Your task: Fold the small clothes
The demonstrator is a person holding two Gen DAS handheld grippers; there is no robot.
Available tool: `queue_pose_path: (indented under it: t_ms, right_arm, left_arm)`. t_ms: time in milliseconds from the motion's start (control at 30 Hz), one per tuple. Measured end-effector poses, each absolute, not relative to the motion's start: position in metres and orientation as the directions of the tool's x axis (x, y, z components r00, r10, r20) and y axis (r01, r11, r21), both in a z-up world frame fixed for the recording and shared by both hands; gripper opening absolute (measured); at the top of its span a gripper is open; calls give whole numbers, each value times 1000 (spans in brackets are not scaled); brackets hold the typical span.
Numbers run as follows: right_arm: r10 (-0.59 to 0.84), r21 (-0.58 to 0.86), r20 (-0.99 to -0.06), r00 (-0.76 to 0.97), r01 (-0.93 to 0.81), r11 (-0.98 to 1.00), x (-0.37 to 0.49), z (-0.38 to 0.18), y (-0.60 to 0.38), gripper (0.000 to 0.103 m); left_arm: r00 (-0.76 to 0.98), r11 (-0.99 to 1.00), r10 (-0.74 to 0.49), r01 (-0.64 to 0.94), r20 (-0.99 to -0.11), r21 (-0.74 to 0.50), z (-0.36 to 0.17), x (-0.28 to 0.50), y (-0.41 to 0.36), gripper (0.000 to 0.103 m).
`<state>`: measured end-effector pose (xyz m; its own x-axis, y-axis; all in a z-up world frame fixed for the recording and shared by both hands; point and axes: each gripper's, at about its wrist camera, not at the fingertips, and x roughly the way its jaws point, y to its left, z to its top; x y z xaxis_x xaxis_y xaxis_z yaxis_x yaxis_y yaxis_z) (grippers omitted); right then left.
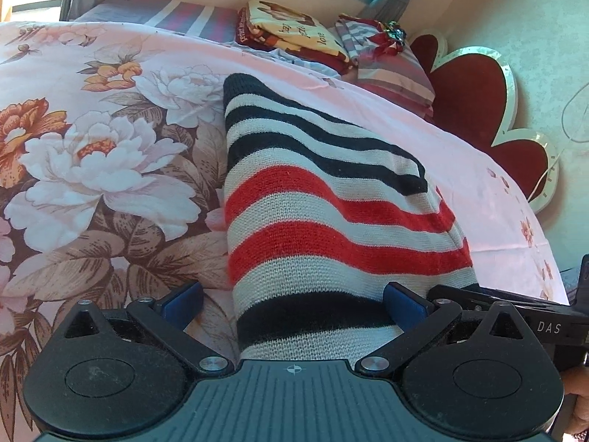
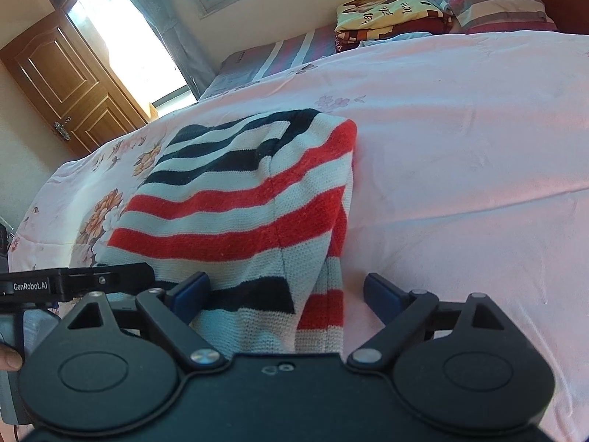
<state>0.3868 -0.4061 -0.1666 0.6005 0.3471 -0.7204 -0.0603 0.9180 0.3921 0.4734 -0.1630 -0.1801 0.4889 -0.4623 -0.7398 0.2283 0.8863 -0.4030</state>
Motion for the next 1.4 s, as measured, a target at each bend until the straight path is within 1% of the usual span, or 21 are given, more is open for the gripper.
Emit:
queue_pose_path:
  t_ms: [67, 100, 200, 233, 267, 300, 333, 400, 433, 500, 567, 600, 667, 733, 800, 900, 1067, 1233, 1400]
  right_arm:
    - [351, 393, -716, 604, -67, 917, 387, -167, -407, 91]
    - [352, 394, -714, 605, -68, 917, 388, -168, -407, 90]
    - [350, 389, -708, 613, -76, 918, 392, -169, -404, 87]
    - [357, 396, -703, 615, -79, 915, 392, -169, -402, 73]
    - [396, 436, -688, 607, -90, 895, 393, -169, -402, 63]
    - [407, 466, -688, 601, -65, 882, 393, -169, -403, 57]
    - [415, 478, -687, 596, -59, 876, 392, -167, -404, 48]
    - [416, 466, -686, 597, -79, 881, 389, -162, -403, 43]
    - [414, 463, -687, 597, -80, 883, 389, -162, -403, 44]
    - [421, 482, -690, 589, -60, 874, 394, -168, -404, 49]
    - [423, 501, -682, 596, -41, 865, 396, -172, -404, 50]
    - [418, 503, -682, 601, -30, 864, 395, -172, -403, 49]
    - [408, 506, -679, 610, -15, 863, 390, -168, -401, 44]
    - [410, 513, -667, 622, -14, 858, 385, -161, -400, 41]
    - [420, 527, -655, 629, -18, 850, 382, -156, -399, 40]
    - [428, 528, -653, 625, -30, 849, 378, -151, -393, 40]
    - [462, 563, -617, 637, -53, 825, 366, -141, -384, 40]
    - [489, 575, -583, 648, -96, 813, 363, -127, -362, 39]
    - [540, 606, -540, 646, -148, 782, 373, -114, -321, 39]
  left_arm:
    - [483, 876, -482, 248, -731, -413, -180, 472, -165, 88]
    - [477, 869, -494, 248, -727, -429, -180, 473, -166, 85]
    - [485, 872, -487, 214, -726, -441, -180, 475, -171, 84]
    - [491, 875, -480, 211, -727, -435, -179, 474, -174, 78]
    - [495, 877, -477, 213, -726, -430, -177, 472, -175, 73]
    - [497, 878, -476, 218, -726, -427, -174, 471, -176, 71]
    - [497, 877, -478, 224, -724, -425, -172, 469, -175, 67]
    - [486, 872, -488, 232, -725, -431, -173, 472, -172, 67]
    - [483, 873, -486, 227, -728, -432, -176, 474, -172, 67]
    - [483, 874, -483, 215, -730, -436, -180, 478, -174, 67]
    - [490, 885, -463, 221, -738, -409, -177, 476, -178, 67]
    - [493, 888, -458, 226, -739, -400, -176, 475, -180, 67]
    - [498, 891, -453, 219, -739, -399, -171, 472, -179, 63]
    - [510, 895, -446, 238, -736, -377, -164, 468, -180, 60]
    - [515, 901, -435, 254, -739, -353, -157, 465, -180, 60]
    - [525, 903, -430, 255, -734, -346, -148, 461, -177, 60]
    - [544, 909, -417, 254, -728, -331, -134, 452, -164, 59]
    - [581, 919, -394, 243, -713, -310, -115, 441, -134, 59]
    - [623, 940, -341, 211, -704, -268, -94, 437, -77, 59]
